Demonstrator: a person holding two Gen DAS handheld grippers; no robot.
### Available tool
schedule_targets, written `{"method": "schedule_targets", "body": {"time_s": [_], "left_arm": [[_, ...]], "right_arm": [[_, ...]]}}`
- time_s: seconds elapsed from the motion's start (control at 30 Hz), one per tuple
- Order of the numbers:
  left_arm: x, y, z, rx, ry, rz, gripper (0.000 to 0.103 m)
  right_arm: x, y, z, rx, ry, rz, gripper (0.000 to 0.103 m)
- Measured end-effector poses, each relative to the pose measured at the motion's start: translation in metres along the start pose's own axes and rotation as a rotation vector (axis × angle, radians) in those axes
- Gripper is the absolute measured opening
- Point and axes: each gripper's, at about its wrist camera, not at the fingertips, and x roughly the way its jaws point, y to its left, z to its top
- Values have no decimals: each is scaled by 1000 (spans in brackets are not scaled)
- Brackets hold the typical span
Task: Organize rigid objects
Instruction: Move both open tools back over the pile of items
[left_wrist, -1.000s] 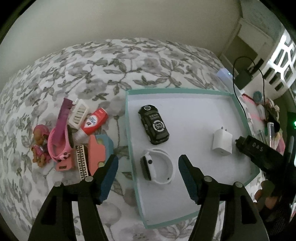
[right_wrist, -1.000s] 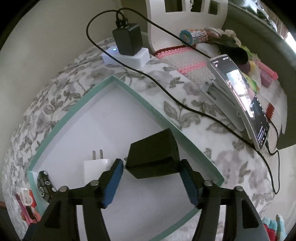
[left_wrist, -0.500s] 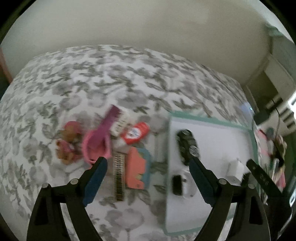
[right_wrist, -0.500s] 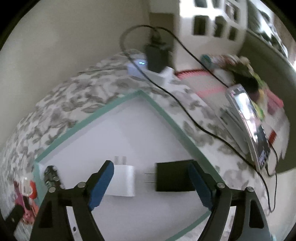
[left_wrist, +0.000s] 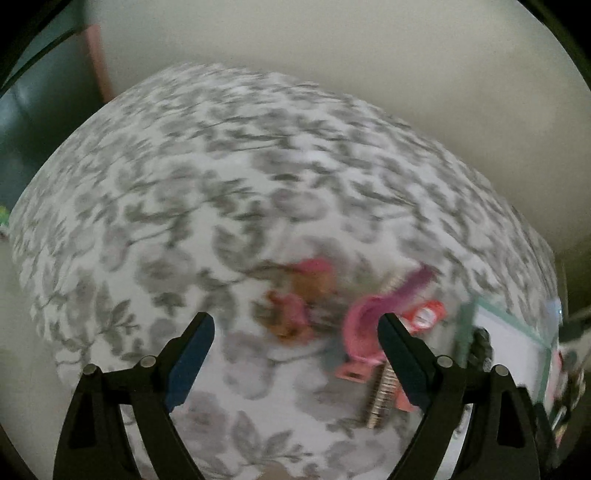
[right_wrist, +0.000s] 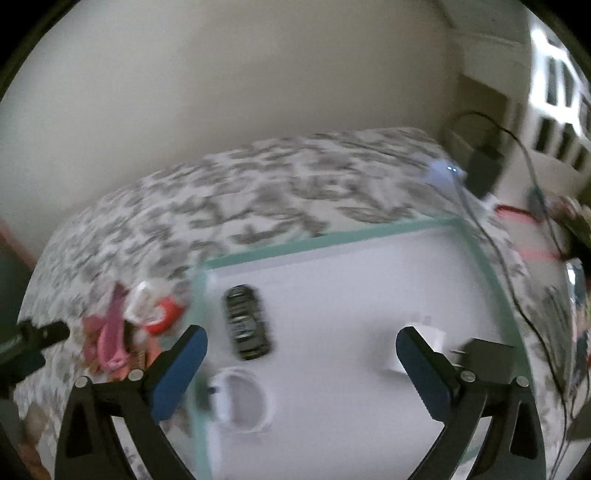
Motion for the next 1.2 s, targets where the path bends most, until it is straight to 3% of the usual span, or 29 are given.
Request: {"method": "schedule_targets", "body": {"time_s": [0.23,0.43,0.6,0.87,1.13,1.2], "left_arm": [[13,37,7,-86,41,41,90],[20,44,10,-101,68,10,90],[32,35,14,-74,95,-24,90],[51,16,17,4,118,-34,90],[70,8,19,49,141,-12,90],[72,6,20,55,145,-14,90]], "right_arm": [[10,56,-9,-118,49,110,103],[20,92,-16,-201,91,160,103],[29,98,-15,-231,106,162,102],[48,105,-11,-235,158,178,83],[60,113,-10,-253,175,161,80],[54,117,-7,-254,172,209,78]]}}
